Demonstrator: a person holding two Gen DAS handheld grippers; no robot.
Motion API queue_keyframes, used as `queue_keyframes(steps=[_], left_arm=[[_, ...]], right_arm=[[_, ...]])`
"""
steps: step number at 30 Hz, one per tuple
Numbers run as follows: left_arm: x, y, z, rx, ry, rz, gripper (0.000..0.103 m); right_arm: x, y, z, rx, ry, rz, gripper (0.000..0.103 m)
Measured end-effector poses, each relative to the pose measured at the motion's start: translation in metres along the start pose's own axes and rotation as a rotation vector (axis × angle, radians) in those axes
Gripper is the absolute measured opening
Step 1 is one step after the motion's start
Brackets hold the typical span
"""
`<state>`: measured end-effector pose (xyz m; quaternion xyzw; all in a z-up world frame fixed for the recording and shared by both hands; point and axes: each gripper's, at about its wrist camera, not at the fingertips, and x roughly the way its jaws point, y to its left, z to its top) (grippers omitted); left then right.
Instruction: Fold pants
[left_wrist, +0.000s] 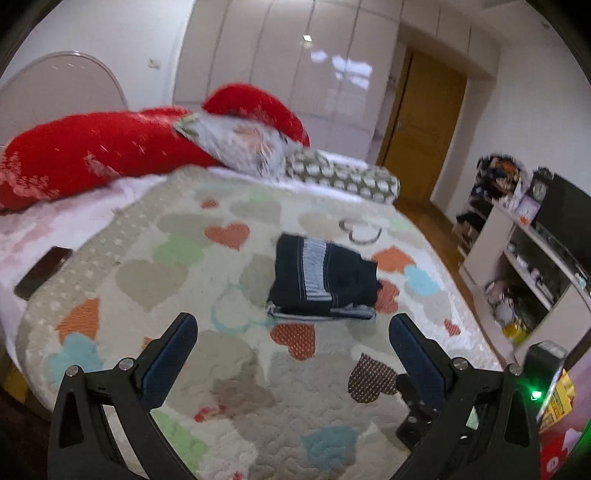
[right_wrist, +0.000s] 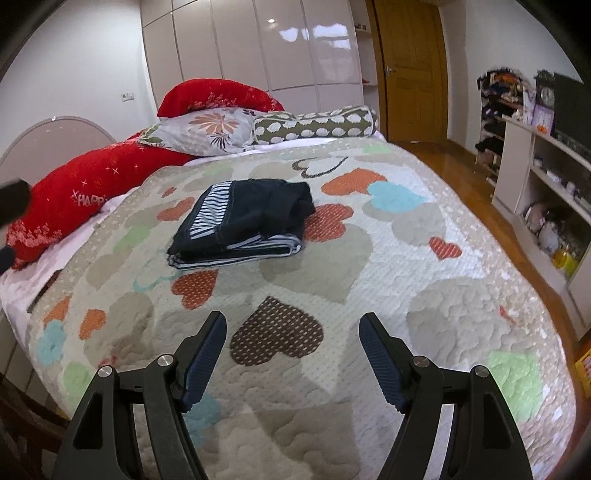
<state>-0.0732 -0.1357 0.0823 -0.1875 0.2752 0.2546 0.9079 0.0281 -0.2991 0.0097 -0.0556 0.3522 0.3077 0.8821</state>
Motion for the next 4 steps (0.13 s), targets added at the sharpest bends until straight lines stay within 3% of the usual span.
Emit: queue_keyframes(steps=[4], left_arm=[[0.03,-0.006,-0.001,0.012,0.099,0.011,0.103]], right_arm=[[0.012,-0.004,0.006,0.0,0.02,-0.003,0.079]])
